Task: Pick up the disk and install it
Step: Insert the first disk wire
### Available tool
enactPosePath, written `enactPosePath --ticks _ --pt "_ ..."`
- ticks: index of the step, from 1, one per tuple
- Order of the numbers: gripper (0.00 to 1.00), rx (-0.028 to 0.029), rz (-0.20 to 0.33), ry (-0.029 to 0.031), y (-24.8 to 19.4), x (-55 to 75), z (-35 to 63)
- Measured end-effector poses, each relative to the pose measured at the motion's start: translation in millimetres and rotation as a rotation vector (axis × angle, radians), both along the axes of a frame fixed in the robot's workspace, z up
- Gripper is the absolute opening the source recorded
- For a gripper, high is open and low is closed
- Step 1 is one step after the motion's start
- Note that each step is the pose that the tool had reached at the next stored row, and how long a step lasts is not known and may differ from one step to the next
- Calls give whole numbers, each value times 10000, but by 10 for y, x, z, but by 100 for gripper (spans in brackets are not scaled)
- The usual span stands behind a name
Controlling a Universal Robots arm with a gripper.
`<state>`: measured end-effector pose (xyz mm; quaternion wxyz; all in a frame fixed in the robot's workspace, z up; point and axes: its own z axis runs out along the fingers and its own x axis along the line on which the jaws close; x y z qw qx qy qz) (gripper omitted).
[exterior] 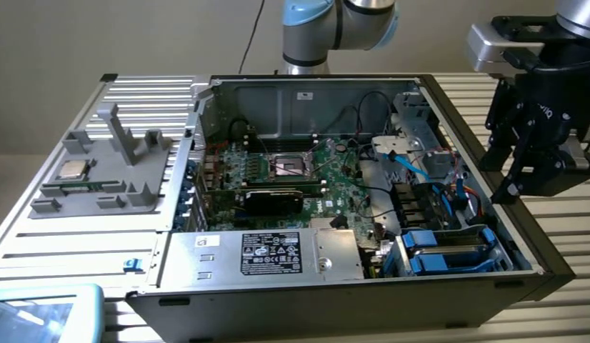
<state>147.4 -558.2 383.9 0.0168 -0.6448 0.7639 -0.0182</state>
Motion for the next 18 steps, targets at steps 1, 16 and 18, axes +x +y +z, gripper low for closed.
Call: enactPosePath --ticks 1,16,18 --pt "53 -7 -20 -18 2 0 -10" --pt "53 -7 -632 -189 33 -88 -113" --pt "53 -6 -678 -196 45 -119 -141"
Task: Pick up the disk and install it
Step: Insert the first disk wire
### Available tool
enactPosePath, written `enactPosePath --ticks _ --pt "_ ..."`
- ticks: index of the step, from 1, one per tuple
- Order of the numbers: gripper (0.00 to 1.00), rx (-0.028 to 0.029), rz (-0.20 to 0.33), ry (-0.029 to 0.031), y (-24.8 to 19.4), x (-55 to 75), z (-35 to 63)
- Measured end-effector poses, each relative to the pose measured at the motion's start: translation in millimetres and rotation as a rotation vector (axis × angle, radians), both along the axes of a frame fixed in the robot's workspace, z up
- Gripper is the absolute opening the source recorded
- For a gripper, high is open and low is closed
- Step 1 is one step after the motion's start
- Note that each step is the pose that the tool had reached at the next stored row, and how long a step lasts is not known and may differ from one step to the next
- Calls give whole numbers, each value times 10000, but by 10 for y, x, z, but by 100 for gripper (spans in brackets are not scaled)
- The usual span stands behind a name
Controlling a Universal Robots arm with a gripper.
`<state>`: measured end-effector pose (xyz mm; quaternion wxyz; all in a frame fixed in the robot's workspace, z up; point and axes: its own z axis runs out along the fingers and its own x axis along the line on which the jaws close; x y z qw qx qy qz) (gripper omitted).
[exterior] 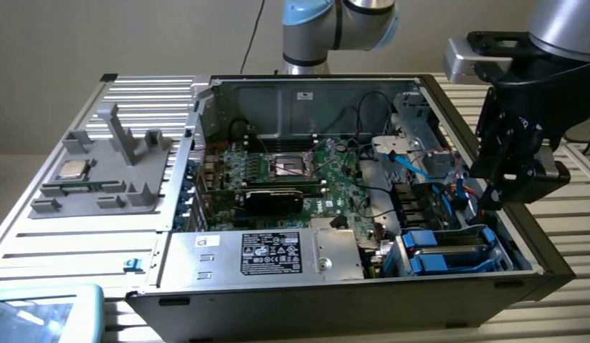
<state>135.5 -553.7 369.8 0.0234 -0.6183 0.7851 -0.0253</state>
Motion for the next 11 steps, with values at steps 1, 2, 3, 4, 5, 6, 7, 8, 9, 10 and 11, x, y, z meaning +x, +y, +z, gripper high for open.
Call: enactPosePath --ticks 1,2,3,4,5,6,7,8,9,10,11 --pt "53 2 -15 -6 9 -14 -12" --pt "53 0 -28 -21 18 -24 -20" --pt "53 1 -58 -39 22 -30 -28" --pt "53 3 -131 -48 23 -31 -41" --pt "53 2 -227 -49 24 -31 -57" --pt "53 0 -327 -49 25 -31 -75" --pt "53 0 -395 -49 29 -31 -93" --pt "53 0 -435 -49 36 -31 -109" --pt "53 1 -461 -49 46 -31 -126" --pt "53 2 -473 -49 59 -31 -132" --pt "53 1 -482 -49 74 -31 -136"
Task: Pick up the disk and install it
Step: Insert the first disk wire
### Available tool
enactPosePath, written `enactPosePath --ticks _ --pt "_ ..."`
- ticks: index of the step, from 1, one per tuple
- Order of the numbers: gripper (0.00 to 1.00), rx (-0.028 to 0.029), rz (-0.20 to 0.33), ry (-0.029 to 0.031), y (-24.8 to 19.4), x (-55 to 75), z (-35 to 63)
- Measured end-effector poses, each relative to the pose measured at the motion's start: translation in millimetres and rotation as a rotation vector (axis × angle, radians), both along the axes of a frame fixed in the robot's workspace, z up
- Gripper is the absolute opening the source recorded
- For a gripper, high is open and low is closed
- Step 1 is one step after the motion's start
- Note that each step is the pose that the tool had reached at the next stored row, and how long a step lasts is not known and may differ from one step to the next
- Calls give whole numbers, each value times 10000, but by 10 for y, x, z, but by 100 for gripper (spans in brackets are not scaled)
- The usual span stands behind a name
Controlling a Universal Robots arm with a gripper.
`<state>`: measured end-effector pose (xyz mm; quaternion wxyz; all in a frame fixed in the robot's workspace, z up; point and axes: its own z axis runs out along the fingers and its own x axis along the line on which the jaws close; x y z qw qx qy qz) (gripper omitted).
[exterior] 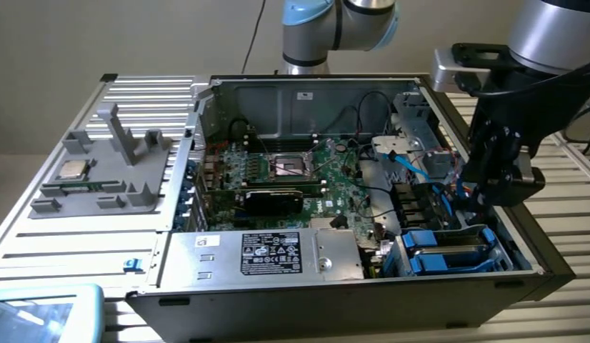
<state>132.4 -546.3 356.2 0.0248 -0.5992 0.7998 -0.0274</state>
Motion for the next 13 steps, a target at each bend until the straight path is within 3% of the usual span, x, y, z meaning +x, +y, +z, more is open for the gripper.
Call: enactPosePath --ticks 5,13 --pt "53 1 -37 1 56 -10 -2" --pt "53 2 -239 -1 75 -71 -15"
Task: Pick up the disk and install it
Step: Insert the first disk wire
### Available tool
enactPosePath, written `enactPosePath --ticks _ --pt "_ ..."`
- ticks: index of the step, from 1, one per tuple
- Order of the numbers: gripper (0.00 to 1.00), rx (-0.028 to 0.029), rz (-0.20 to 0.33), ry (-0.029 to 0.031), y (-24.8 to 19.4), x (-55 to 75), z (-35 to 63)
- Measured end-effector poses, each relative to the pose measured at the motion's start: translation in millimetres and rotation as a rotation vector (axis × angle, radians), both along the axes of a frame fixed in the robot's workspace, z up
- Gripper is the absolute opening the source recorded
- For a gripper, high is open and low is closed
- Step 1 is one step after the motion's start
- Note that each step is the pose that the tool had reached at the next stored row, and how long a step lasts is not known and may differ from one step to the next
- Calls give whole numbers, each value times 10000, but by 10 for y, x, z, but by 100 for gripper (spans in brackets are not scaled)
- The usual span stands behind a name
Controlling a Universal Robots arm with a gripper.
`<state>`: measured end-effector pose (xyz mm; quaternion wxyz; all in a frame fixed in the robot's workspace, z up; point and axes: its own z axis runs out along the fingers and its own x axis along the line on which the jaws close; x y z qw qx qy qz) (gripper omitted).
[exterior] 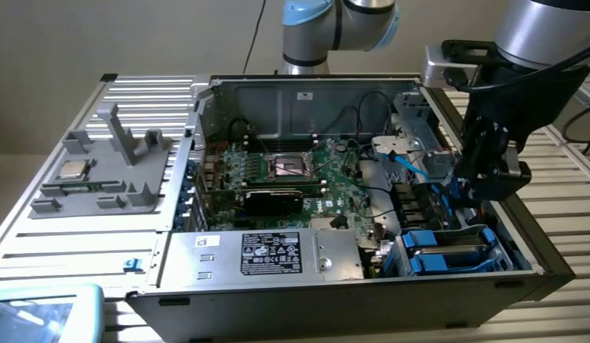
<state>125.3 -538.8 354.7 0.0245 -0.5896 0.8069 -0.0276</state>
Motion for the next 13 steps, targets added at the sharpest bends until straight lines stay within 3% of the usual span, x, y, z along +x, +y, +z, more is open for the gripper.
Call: enactPosePath --ticks 6,13 --pt "53 0 -606 1 1 -13 -24" --pt "53 2 -778 1 44 -31 -53"
